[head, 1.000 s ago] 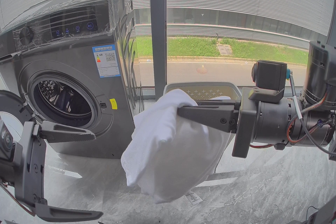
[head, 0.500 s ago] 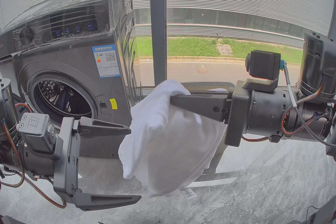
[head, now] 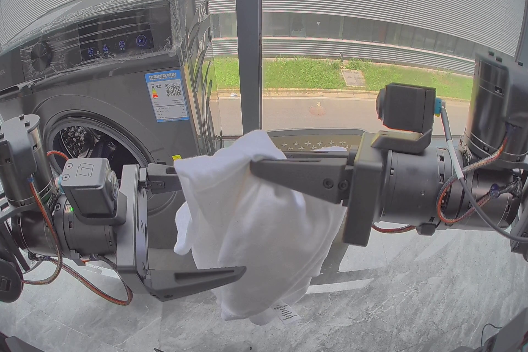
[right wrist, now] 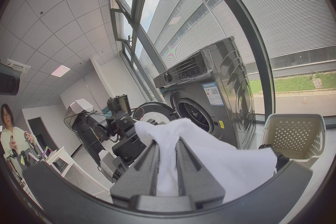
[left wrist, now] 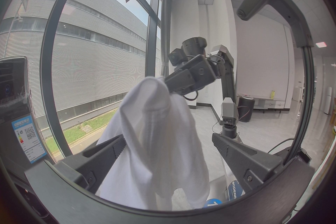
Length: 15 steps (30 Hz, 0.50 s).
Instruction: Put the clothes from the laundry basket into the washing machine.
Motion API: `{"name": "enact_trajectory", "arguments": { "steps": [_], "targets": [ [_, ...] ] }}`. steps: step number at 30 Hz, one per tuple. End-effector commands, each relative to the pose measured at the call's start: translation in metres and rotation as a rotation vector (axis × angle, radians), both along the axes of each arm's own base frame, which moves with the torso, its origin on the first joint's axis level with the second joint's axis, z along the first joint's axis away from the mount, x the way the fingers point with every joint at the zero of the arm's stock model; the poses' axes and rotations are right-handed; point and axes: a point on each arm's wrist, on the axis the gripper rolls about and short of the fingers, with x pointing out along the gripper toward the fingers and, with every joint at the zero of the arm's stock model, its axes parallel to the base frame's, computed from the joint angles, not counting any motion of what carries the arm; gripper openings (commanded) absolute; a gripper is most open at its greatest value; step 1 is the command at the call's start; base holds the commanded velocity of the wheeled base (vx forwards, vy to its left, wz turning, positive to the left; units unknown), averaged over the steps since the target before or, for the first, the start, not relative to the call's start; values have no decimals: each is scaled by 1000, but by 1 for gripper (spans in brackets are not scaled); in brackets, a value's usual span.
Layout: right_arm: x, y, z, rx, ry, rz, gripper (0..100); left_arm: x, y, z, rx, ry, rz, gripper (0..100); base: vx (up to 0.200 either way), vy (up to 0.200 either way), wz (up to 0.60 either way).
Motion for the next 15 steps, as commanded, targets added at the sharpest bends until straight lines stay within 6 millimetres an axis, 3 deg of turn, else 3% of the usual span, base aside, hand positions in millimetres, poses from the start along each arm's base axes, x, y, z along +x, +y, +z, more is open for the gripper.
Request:
{"name": "enact_trajectory", "arguments": {
  "steps": [1,15],
  "targets": [
    [-5,1,1,2,-2,20,0,5,-1,-3,1,15,12,100,0,0,0],
    [-9,-2,0,12,24,21,0,15,9,13,-32,-37,75,100,0,0,0]
  ]
}}
